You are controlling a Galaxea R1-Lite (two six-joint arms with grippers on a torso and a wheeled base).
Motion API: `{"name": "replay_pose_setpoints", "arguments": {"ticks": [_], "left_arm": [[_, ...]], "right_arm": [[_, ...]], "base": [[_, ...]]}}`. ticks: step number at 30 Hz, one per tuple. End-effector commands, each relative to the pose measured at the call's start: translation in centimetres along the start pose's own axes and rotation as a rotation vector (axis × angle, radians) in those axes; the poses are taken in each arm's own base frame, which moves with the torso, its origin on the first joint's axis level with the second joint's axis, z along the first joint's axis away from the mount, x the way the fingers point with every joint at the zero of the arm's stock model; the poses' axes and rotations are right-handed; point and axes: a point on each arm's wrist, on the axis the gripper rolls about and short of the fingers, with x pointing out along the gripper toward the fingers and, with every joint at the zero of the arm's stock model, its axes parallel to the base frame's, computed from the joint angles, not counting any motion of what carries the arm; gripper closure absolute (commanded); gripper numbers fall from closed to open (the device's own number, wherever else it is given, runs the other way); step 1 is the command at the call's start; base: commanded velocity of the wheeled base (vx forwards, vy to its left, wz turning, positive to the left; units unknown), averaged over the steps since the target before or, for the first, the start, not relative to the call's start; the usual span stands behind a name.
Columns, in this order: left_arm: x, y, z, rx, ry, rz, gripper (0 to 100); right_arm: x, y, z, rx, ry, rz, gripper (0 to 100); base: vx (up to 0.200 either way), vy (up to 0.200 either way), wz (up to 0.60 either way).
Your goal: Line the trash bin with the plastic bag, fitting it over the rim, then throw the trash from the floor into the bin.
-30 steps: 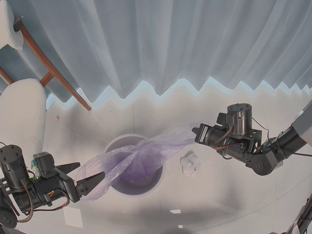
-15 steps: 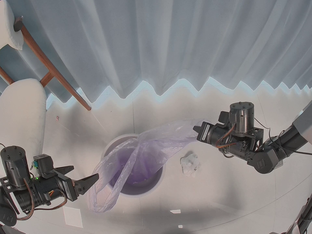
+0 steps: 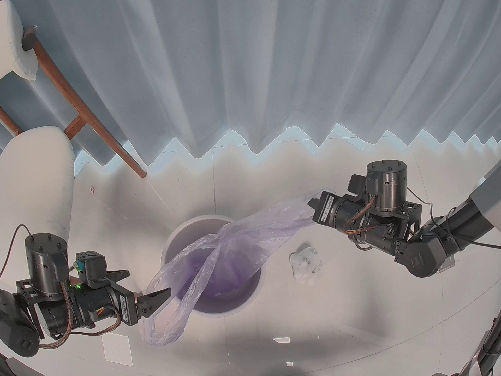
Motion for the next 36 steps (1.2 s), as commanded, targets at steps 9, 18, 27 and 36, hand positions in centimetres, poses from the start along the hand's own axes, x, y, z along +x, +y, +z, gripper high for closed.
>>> {"name": "replay_pose_setpoints", "arguments": {"ticks": [9, 18, 27, 36], "left_arm": [[2.2, 0.3, -1.0, -0.006, 0.101, 0.021, 0], [2.9, 0.4, 1.5, -0.026, 0.009, 0.022, 100], [5.0, 3.4, 5.2, -0.08, -0.077, 0.105, 100], [9.0, 4.9, 7.5, -0.102, -0.055, 0.134, 100]], "right_arm": [[0.4, 0.3, 0.9, 0.004, -0.028, 0.009, 100], [-0.1, 0.9, 0.4, -0.021, -0.019, 0.026, 100], [1.8, 1.9, 1.0, -0.055, -0.04, 0.069, 100], [6.6, 2.4, 3.1, -0.081, -0.013, 0.071, 100]], "base": [[0.0, 0.0, 0.0], [0.0, 0.0, 0.0], [0.0, 0.0, 0.0], [0.0, 0.0, 0.0]]}}
